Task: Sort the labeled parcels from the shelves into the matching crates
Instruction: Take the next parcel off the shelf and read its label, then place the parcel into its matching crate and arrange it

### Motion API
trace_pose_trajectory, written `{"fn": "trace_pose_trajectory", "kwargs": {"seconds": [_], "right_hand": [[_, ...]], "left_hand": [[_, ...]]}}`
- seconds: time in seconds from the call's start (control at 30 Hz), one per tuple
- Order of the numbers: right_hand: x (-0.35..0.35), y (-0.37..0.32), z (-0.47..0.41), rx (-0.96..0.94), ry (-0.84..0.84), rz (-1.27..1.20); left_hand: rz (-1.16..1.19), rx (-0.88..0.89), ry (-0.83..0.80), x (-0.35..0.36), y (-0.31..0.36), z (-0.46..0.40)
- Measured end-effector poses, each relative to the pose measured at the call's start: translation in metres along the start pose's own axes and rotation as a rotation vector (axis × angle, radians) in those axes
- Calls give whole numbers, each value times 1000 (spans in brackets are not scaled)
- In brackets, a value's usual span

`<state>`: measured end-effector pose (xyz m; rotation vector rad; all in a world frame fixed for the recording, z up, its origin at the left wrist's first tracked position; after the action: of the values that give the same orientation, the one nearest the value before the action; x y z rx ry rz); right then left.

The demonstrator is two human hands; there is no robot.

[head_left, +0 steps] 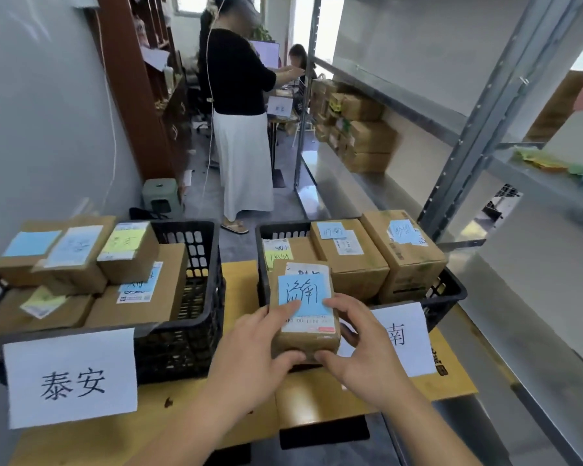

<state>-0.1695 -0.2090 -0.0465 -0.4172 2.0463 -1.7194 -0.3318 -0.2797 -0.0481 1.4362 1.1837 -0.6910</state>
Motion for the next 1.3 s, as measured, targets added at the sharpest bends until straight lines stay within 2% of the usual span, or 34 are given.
{"fn": "trace_pose_trajectory", "kwargs": {"seconds": [0.13, 0.5, 0.6, 0.9, 1.07, 1.3], "right_hand": [[-10, 9, -55, -4, -78, 41], [-44, 44, -194, -14, -302, 483], [-46, 50, -214, -1, -344, 614], [-50, 66, -228, 19, -377, 680], [-54, 72, -220, 51, -352, 700], [-72, 62, -191, 116, -193, 764]], "left_hand": [[-19, -56, 19, 8, -5, -44], [-233, -294, -45, 53, -37, -186], [-307, -352, -76, 65, -50, -205], [-441, -429, -131, 87, -77, -224], [-513, -377, -116, 81, -73, -221], [-538, 39, -61, 86, -5, -217]]}}
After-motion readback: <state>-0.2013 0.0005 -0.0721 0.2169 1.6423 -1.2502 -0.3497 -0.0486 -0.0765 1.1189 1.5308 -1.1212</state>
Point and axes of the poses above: each hand's wrist, its own z-axis away from the middle knuckle, its own x-axis out of the palm, y = z × x, the point moved 10 cm from there along -z, towards the middle knuckle, and after that the axes turned 15 degrees about -z, right-handed, at the moved point
